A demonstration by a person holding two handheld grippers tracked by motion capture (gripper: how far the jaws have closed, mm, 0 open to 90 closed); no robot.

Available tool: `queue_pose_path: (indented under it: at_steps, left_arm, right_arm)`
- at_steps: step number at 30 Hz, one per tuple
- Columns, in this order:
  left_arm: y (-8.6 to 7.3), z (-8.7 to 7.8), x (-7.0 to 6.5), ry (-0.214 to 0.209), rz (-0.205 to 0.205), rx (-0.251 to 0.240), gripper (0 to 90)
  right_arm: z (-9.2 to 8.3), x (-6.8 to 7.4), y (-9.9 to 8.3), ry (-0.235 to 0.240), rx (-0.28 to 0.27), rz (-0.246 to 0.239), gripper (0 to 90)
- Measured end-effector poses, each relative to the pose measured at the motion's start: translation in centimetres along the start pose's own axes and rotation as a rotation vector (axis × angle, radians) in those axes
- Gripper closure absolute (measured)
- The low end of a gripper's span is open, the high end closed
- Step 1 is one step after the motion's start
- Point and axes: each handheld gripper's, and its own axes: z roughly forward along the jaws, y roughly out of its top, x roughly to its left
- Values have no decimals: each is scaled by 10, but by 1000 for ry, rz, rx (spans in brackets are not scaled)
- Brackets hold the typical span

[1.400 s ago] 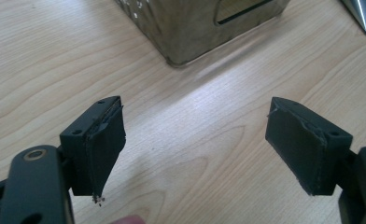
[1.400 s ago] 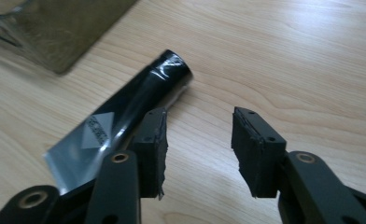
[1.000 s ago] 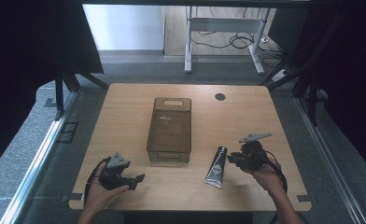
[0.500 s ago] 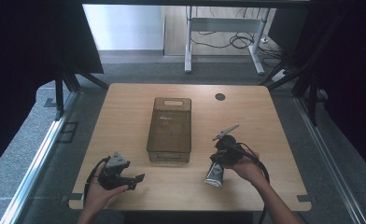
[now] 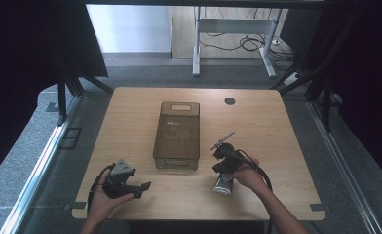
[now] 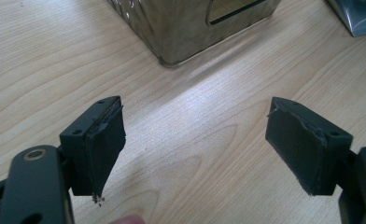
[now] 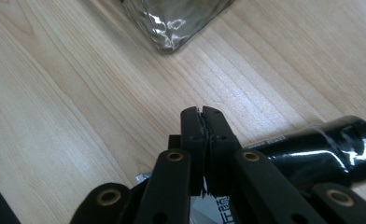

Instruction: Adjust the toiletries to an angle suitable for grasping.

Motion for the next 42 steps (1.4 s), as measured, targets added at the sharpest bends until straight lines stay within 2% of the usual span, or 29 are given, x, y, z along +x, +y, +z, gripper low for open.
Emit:
queue_pose_path:
  at_steps: [14,27,42]
  left_arm:
    - [0,2,-1,-2,2,13,201]
    - [0,3,-2,-4,8,15,201]
    - [0,3,-3,-4,9,14,201]
  right_arm:
    - [20,-5,-1,-7,36,1,895]
    - [28,-7,-7,-1,49,16,896]
    - [25,-9,-16,18,42,30,897]
